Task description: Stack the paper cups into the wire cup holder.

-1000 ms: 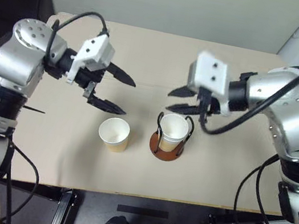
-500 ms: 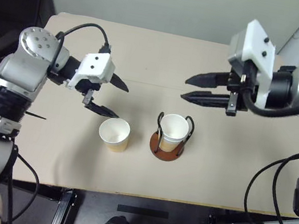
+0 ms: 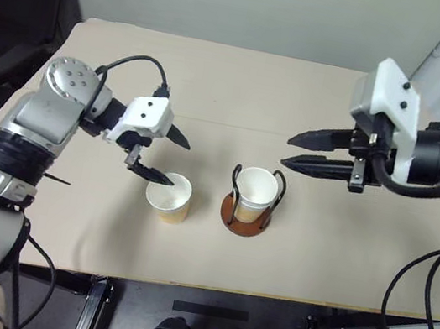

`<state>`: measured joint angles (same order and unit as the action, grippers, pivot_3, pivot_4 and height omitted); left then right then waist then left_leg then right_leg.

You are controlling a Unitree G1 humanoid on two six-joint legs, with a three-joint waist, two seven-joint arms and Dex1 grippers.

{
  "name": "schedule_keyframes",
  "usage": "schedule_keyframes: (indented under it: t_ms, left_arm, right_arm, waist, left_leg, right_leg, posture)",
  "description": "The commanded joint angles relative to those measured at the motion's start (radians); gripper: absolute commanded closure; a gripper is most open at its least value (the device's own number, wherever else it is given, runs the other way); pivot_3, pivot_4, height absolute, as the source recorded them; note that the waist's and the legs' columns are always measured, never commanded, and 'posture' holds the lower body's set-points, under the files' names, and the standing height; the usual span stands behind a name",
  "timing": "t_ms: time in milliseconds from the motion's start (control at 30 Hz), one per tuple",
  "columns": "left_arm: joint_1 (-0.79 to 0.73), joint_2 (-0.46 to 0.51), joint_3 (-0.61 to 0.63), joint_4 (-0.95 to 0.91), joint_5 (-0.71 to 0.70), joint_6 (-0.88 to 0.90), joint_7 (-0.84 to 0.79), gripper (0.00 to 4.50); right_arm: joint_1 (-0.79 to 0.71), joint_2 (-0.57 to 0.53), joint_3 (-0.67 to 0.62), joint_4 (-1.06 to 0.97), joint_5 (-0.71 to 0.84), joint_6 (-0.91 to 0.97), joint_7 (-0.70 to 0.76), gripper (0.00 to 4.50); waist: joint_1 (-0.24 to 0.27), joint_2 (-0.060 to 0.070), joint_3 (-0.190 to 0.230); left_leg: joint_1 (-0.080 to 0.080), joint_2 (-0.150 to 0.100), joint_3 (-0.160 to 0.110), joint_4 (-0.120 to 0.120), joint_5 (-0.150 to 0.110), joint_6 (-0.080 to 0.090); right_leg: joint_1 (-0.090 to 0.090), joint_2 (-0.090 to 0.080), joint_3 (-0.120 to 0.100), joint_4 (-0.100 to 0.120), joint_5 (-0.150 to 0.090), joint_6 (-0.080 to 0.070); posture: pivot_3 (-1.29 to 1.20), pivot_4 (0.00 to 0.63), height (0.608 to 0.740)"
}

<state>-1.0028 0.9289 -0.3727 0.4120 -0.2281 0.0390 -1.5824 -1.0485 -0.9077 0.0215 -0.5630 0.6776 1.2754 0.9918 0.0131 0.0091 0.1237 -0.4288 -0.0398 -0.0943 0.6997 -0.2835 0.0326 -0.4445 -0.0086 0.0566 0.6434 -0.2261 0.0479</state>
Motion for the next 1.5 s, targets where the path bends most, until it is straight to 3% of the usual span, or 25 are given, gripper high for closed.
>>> schedule_keyframes:
  t_ms: [33, 300, 400, 767, 1100, 1267, 1500]
  left_arm:
    - [-0.003, 0.025, -0.019, -0.015, -0.019, -0.004, -0.032, 0.00]
    - [0.058, 0.019, -0.056, -0.003, -0.012, -0.002, -0.032, 0.00]
    - [0.068, 0.009, -0.057, 0.003, -0.002, -0.001, -0.032, 0.58]
    - [0.030, -0.020, -0.035, 0.018, -0.031, 0.094, -0.032, 4.47]
    - [-0.065, -0.002, -0.059, 0.004, -0.061, 0.132, -0.032, 4.49]
    - [-0.148, -0.020, -0.061, 0.016, -0.098, 0.169, -0.032, 4.49]
    - [-0.304, -0.072, -0.080, 0.099, -0.099, 0.105, -0.032, 4.49]
  right_arm:
    - [0.006, -0.022, -0.044, -0.026, 0.032, -0.004, -0.025, 3.03]
    - [0.029, -0.043, -0.046, -0.028, 0.057, -0.020, -0.048, 3.03]
    - [0.033, -0.048, -0.045, -0.027, 0.063, -0.026, -0.053, 3.01]
    - [0.063, -0.076, -0.044, -0.026, 0.074, -0.045, -0.062, 3.01]
    - [0.147, -0.146, -0.028, -0.020, 0.063, -0.083, -0.043, 3.01]
    - [0.242, -0.238, 0.014, -0.031, -0.009, -0.192, 0.002, 3.01]
    - [0.286, -0.263, 0.037, -0.031, -0.049, -0.255, 0.022, 3.01]
  waist:
    - [0.000, 0.000, 0.000]
    - [0.000, 0.000, 0.000]
    - [0.001, 0.000, 0.000]
    - [0.002, 0.000, 0.000]
    - [0.006, 0.000, 0.000]
    - [0.014, 0.000, 0.000]
    - [0.014, 0.000, 0.000]
  left_leg:
    - [0.000, 0.000, 0.000, 0.000, 0.000, 0.000]
    - [0.000, 0.000, 0.000, 0.000, 0.000, 0.000]
    - [0.000, 0.000, 0.000, 0.000, 0.000, 0.000]
    - [0.000, 0.000, 0.000, 0.000, 0.000, 0.000]
    - [0.000, 0.000, 0.000, 0.001, 0.000, 0.000]
    - [0.000, 0.000, 0.000, 0.001, 0.000, 0.000]
    - [0.000, 0.000, 0.000, 0.000, 0.000, 0.000]
  right_leg:
    - [0.000, 0.000, 0.000, 0.000, 0.000, 0.000]
    - [0.000, 0.000, 0.000, 0.000, 0.000, 0.000]
    - [0.000, 0.000, 0.000, 0.000, 0.000, 0.000]
    - [0.000, 0.000, 0.000, 0.001, 0.000, 0.000]
    - [0.000, 0.000, 0.000, 0.001, 0.000, 0.000]
    - [0.000, -0.001, 0.000, 0.001, 0.000, 0.000]
    - [0.000, 0.000, 0.000, 0.001, 0.000, 0.000]
  posture:
    - [0.00, 0.150, 0.740]
    - [0.00, 0.150, 0.740]
    - [0.00, 0.150, 0.740]
    - [0.00, 0.150, 0.740]
    - [0.00, 0.150, 0.740]
    - [0.00, 0.150, 0.740]
    - [0.00, 0.150, 0.740]
